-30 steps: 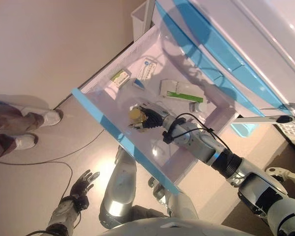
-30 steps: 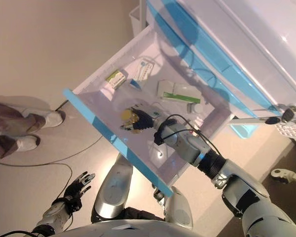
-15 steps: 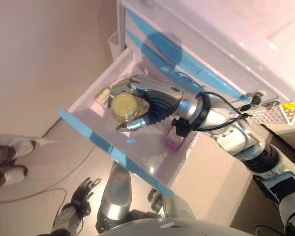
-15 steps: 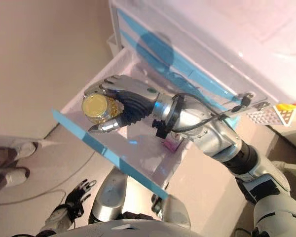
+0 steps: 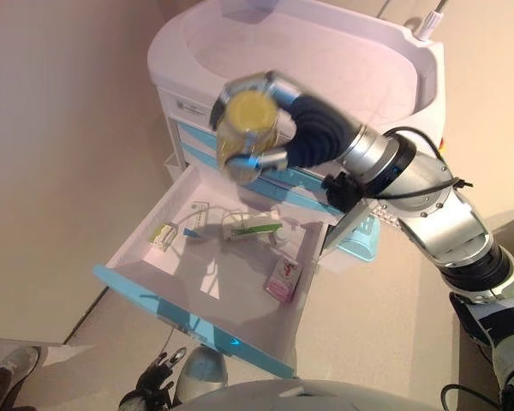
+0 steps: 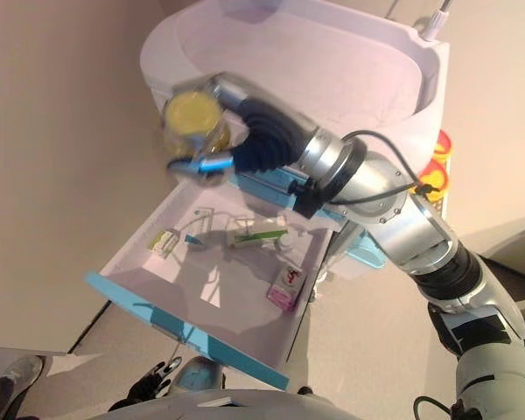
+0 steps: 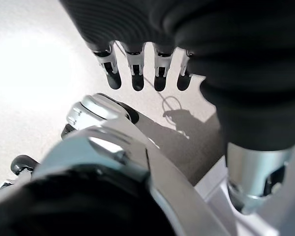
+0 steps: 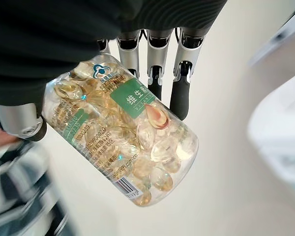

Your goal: Open the drawer and pick up the medicine

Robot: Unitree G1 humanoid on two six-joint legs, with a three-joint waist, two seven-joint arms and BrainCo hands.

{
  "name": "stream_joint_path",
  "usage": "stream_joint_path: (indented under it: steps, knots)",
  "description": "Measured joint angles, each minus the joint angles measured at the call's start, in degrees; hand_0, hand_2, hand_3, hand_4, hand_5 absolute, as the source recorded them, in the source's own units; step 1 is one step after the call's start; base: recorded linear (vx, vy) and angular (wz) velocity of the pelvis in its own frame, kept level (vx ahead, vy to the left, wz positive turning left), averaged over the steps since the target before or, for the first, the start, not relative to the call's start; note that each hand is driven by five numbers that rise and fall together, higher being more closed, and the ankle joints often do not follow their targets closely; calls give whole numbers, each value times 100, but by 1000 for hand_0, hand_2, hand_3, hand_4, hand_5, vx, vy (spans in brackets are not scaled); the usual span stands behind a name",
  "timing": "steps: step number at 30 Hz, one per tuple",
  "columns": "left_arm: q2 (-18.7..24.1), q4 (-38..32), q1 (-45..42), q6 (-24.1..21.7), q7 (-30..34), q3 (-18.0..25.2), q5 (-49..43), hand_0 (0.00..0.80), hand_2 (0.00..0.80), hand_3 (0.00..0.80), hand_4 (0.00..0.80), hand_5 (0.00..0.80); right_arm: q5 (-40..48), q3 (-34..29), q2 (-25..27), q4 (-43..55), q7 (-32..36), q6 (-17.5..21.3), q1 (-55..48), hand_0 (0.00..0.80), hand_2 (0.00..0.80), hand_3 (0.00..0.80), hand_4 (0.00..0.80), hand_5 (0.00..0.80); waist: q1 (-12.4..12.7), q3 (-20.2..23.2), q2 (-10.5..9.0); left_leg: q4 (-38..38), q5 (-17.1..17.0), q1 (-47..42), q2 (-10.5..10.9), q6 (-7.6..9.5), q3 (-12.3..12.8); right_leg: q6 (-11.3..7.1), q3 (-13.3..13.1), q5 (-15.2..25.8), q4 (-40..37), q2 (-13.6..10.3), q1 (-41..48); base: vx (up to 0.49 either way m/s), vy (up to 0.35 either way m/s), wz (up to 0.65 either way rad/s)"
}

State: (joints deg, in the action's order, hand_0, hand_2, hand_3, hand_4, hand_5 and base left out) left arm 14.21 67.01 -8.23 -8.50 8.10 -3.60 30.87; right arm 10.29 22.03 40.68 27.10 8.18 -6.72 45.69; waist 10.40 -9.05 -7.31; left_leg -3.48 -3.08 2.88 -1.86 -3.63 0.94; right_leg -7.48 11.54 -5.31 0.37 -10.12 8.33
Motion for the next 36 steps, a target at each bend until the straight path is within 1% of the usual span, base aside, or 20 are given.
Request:
stream_joint_path:
  steps: [4, 7, 11, 15, 17, 19, 21, 23, 28, 31, 36]
  knots:
    - [12, 169, -98, 108, 4, 124, 0, 0, 0, 0, 0, 0, 255, -323, 225, -677, -711, -242, 136, 800, 800, 800, 800, 800, -10, 11, -2, 20, 0, -98, -5, -5, -8, 0, 15, 0, -40, 9, 106, 64, 13, 2]
    - [18, 233, -186, 122, 27, 226, 0, 0, 0, 0, 0, 0, 260, -338, 499, -1457, -1252, -395, 573, 800, 800, 800, 800, 800, -15, 45, -9, 100, -19, -135, -1, -6, -29, 0, 20, 0, -40, 6, 116, 76, 22, 0]
    - [89, 214, -184, 207, 32, 236, 1, 0, 0, 0, 0, 0, 263, -301, 585, -3364, -1858, -640, 1361, 800, 800, 800, 800, 800, 53, 71, -28, 100, -47, -158, 15, -2, -110, -1, 97, 0, -67, 6, 204, 69, 4, 8]
    - [190, 200, -181, 288, 21, 230, 2, 0, 0, 0, 0, 0, 446, 225, 649, -5237, -2121, -834, 2209, 800, 800, 800, 800, 800, 184, 85, -41, 124, -66, -219, 33, -17, -214, -1, 233, 1, -152, 16, 333, 85, 27, 13]
    - [234, 198, -176, 352, 0, 221, 2, 0, 0, 0, 0, 0, 474, 628, 637, -6065, -2147, -783, 2562, 800, 800, 800, 800, 800, 240, 87, -39, 153, -77, -262, 61, -26, -297, -1, 333, 1, -225, 18, 447, 69, 32, 18]
    - [240, 197, -170, 395, -3, 219, 2, 0, 0, 0, 0, 0, 594, 914, 628, -6696, -2145, -747, 2777, 800, 800, 800, 800, 800, 348, 86, -33, 184, -92, -292, 82, -25, -339, -2, 380, 1, -262, 9, 500, 53, 32, 15]
    - [258, 196, -170, 469, -8, 217, 2, 0, 0, 0, 0, 0, 851, 988, 576, -7151, -2142, -692, 2825, 800, 800, 800, 800, 800, 474, 83, -28, 187, -92, -279, 111, -25, -404, -2, 452, 1, -293, -4, 537, 41, 38, 13]
    - [276, 188, -168, 500, -9, 215, 2, 0, 0, 0, 0, 0, 1085, 995, 480, -7505, -2139, -682, 2827, 800, 800, 800, 800, 800, 532, 74, -15, 186, -97, -262, 115, -24, -448, -2, 496, 1, -311, -10, 551, 25, 35, 13]
    - [290, 104, -179, 621, -13, 196, -1, 0, 0, 0, 0, 0, 1559, 989, 149, -8060, -2020, -684, 2822, 800, 800, 800, 800, 800, 663, -17, 122, 177, -117, -240, 149, -27, -552, -2, 609, 1, -331, -14, 601, 12, 27, 11]
    - [288, -33, -189, 653, -46, 88, -1, 0, 0, 0, 0, 0, 1571, 942, -21, -8426, -1897, -680, 2793, 800, 800, 800, 800, 800, 754, -75, 209, 177, -126, -231, 164, -22, -585, -2, 638, 1, -331, -12, 610, 28, 25, 5]
    - [288, -264, -188, 738, -137, -28, -1, 0, 0, 0, 0, 0, 1674, 716, -249, -8839, -1760, -683, 2657, 800, 800, 800, 800, 800, 856, -137, 268, 176, -134, -216, 201, -10, -615, -3, 659, 0, -331, -20, 619, 9, 8, 2]
